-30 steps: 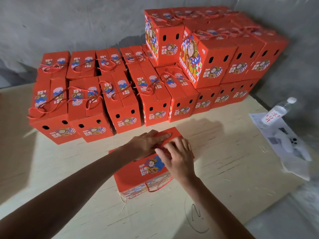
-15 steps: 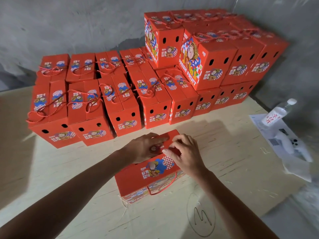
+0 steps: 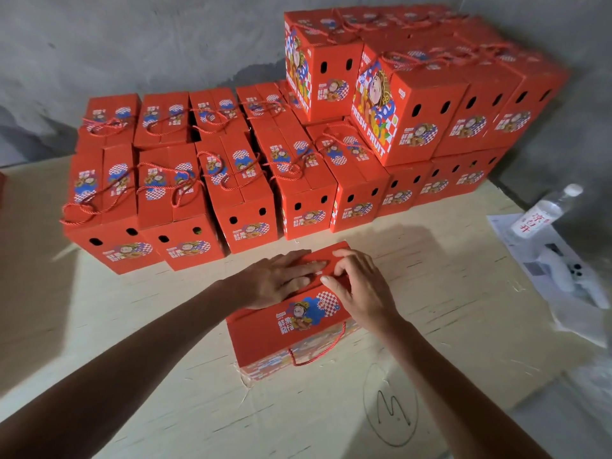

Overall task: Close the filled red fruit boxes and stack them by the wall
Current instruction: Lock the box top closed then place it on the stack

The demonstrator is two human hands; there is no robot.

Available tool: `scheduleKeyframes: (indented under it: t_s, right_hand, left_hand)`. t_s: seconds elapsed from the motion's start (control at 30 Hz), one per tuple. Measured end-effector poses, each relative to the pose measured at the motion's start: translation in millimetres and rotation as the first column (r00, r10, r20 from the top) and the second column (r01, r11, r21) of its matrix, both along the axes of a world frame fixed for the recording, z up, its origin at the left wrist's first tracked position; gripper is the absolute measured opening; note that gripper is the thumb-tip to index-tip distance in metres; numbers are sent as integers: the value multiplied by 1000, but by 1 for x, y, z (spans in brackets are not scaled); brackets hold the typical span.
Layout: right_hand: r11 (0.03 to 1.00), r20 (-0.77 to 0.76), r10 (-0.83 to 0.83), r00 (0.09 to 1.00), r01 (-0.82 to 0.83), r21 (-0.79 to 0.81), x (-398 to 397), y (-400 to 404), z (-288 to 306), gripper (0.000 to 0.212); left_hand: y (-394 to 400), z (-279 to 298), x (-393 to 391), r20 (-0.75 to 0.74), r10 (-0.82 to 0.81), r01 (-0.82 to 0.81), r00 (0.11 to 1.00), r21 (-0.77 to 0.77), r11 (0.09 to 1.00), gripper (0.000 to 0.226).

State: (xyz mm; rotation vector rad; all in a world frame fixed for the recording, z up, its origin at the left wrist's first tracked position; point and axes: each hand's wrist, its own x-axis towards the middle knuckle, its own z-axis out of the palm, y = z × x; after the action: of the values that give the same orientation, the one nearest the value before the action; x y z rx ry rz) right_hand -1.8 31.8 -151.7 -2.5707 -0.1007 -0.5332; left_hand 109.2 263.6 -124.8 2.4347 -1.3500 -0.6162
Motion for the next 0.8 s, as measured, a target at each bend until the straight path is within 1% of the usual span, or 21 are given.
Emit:
scheduleKeyframes:
  t_s: [0.03,0.07,0.1,0.13,0.17,0.2,0.23,0.27,0.3,0.33,0.37,0.4,0.43,0.47,0.5,0.6,0.67,0.73,0.8]
  right_hand:
    - [1000,12,3,1000,-3,-17,1,0,-1,44]
    - [999,25,6,1000,-5,-32,1,0,-3,42]
    - [999,37,10,999,-8,-48,2,-1,-4,39]
    - [998,46,11,999,-8,-65,2,-1,-6,37]
    - [997,47,7,999,-3,-82,2,-1,-7,36]
    - [995,43,-2,999,6,-95,3,0,-7,35]
    - [994,39,-11,999,15,-106,3,2,-7,34]
    - [993,41,-20,999,25,-117,3,3,-7,34]
    - [992,46,-27,999,33,-126,2,4,-7,33]
    - [991,49,-31,998,37,-128,2,5,-7,32]
    - [991,45,-34,998,40,-125,1,6,-7,32]
    - [992,37,-37,999,41,-120,0,7,-6,33]
    - [992,24,-39,999,42,-117,0,8,-6,34]
    - [992,9,-43,999,44,-116,-1,10,-5,35]
    - [992,-5,-49,999,48,-116,-2,11,-6,34]
    - [989,5,-63,998,63,-134,-4,15,-7,31]
    - [990,13,-60,998,61,-124,-3,16,-7,33]
    - [988,-19,-98,995,95,-118,-3,18,-7,44]
    - [977,-117,-184,976,169,-130,-1,20,-4,68]
  left_hand:
    - [12,-1,-2,3,38,-38,999,-21,999,53]
    - [25,-3,-7,-6,111,-111,994,-61,992,58]
    - [39,-5,-14,-36,229,-232,973,-124,965,65]
    - [52,-9,-25,-108,384,-398,917,-199,896,75]
    - [64,-11,-38,-229,530,-576,817,-268,772,83]
    - [74,-16,-53,-381,623,-728,684,-306,613,88]
    - [82,-21,-70,-526,654,-838,544,-302,455,92]
    - [85,-28,-87,-644,642,-908,416,-262,326,97]
    - [85,-34,-103,-739,603,-952,300,-192,238,100]
    - [83,-39,-116,-826,532,-978,185,-104,178,99]
    - [78,-42,-127,-898,430,-989,88,-26,148,93]
    - [71,-44,-134,-944,326,-990,40,6,140,82]
    - [65,-44,-138,-964,263,-992,41,-7,128,69]
    - [59,-42,-140,-969,241,-994,60,-35,105,58]
    - [54,-39,-142,-967,242,-996,74,-59,70,52]
    - [47,-38,-144,-960,268,-994,86,-100,-39,43]
    - [44,-38,-145,-950,297,-991,99,-123,-60,39]
    - [40,-37,-146,-923,371,-986,104,-145,-84,39]
    - [38,-34,-143,-912,400,-983,88,-145,-114,37]
